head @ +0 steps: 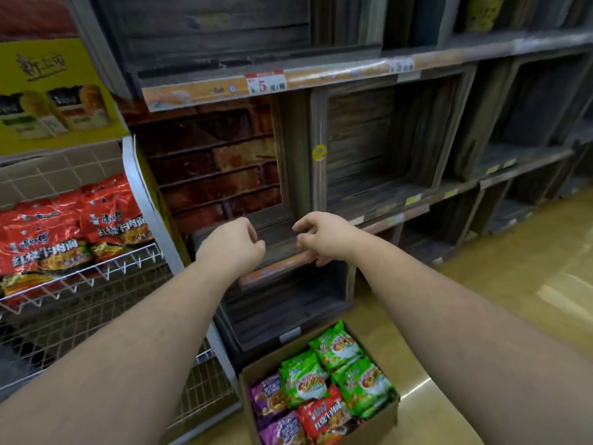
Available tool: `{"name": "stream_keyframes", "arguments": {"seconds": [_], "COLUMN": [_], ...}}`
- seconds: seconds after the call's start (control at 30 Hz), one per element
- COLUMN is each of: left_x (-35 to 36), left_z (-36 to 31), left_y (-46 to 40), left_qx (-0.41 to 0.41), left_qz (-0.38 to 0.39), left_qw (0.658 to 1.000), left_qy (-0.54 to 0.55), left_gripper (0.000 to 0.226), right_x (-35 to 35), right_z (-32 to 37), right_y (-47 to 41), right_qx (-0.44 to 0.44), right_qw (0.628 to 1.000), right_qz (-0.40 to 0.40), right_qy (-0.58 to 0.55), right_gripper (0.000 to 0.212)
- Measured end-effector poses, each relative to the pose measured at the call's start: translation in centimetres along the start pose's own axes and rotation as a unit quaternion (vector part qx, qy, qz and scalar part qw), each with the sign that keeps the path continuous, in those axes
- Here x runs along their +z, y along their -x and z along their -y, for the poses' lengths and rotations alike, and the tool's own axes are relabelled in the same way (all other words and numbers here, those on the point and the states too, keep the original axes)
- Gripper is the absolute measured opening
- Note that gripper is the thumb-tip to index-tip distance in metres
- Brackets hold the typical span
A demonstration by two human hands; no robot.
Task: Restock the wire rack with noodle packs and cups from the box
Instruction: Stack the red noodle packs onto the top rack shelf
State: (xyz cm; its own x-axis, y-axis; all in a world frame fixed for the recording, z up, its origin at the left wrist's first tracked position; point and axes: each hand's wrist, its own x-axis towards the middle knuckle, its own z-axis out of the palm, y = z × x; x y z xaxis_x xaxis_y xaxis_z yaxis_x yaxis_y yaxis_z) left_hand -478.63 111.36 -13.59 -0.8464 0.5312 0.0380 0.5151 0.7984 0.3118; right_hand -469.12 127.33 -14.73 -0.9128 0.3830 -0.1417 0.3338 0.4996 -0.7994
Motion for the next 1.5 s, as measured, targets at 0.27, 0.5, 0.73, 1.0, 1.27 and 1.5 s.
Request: {"name": "stream_keyframes", "arguments": {"seconds": [0.27, 0.5, 0.73, 1.0, 1.27, 1.5], "left_x": [2.3, 9.1, 28.0, 54.8, 70.4, 71.2], "left_z": [1.5, 4.1, 10.0, 19.4, 22.9, 22.0], "left_y": [-1.9, -4.8, -7.3, -6.1, -1.4, 0.1], "left_qx": [0.038, 0.025, -0.002, -0.033, -0.028, 0.053], "left_qz": [0.086, 0.192, 0.237, 0.317, 0.412, 0.32], "left_qw": [0.995, 0.955, 0.933, 0.921, 0.878, 0.944], "left_qy": [0.023, 0.225, 0.27, 0.224, 0.243, 0.051], "left_gripper": [0.012, 0.007, 0.014, 0.025, 0.017, 0.038], "right_x": [2.5, 9.4, 20.7, 37.0, 39.0, 39.4], "right_z": [-2.0, -6.9, -21.8, -45.1, -56.0, -57.2], "right_y": [-1.4, -6.0, -11.4, -13.4, -13.0, -12.2], "right_qx": [0.051, 0.108, 0.153, 0.222, 0.152, 0.124], "right_qw": [0.998, 0.994, 0.981, 0.94, 0.948, 0.935], "right_qz": [-0.016, -0.032, -0.038, 0.073, 0.031, 0.053], "right_qy": [-0.028, -0.005, 0.11, 0.25, 0.278, 0.329], "right_gripper": [0.034, 0.023, 0.03, 0.037, 0.029, 0.022]}}
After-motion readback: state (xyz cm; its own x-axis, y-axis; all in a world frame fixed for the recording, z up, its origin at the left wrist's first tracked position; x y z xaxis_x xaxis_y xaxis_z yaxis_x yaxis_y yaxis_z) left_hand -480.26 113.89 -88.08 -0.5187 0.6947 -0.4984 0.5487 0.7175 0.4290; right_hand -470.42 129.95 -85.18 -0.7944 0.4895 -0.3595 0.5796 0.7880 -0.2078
